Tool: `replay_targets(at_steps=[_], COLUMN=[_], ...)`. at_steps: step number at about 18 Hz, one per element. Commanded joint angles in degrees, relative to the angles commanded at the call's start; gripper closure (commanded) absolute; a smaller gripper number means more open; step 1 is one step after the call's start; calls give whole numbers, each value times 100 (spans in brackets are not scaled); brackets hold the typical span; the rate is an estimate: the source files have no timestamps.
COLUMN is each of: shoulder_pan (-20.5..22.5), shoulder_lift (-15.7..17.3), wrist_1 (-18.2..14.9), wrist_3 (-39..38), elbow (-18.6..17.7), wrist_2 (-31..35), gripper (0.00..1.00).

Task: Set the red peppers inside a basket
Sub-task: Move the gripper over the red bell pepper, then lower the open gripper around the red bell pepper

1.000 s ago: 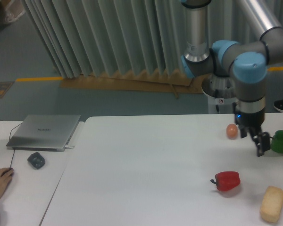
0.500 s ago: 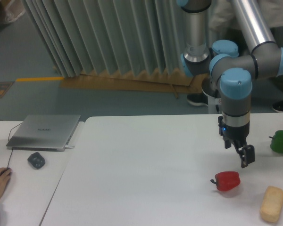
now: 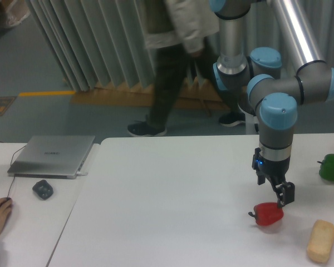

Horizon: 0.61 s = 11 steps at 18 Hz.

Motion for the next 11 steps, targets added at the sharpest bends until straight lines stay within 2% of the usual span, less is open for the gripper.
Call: replay_targets(at_steps=[11], shoulder_pan=[-44], shoulder_lift=[-325], wrist_1=[149], wrist_3=[-18], elbow=[36], wrist_2=[27], gripper=[0])
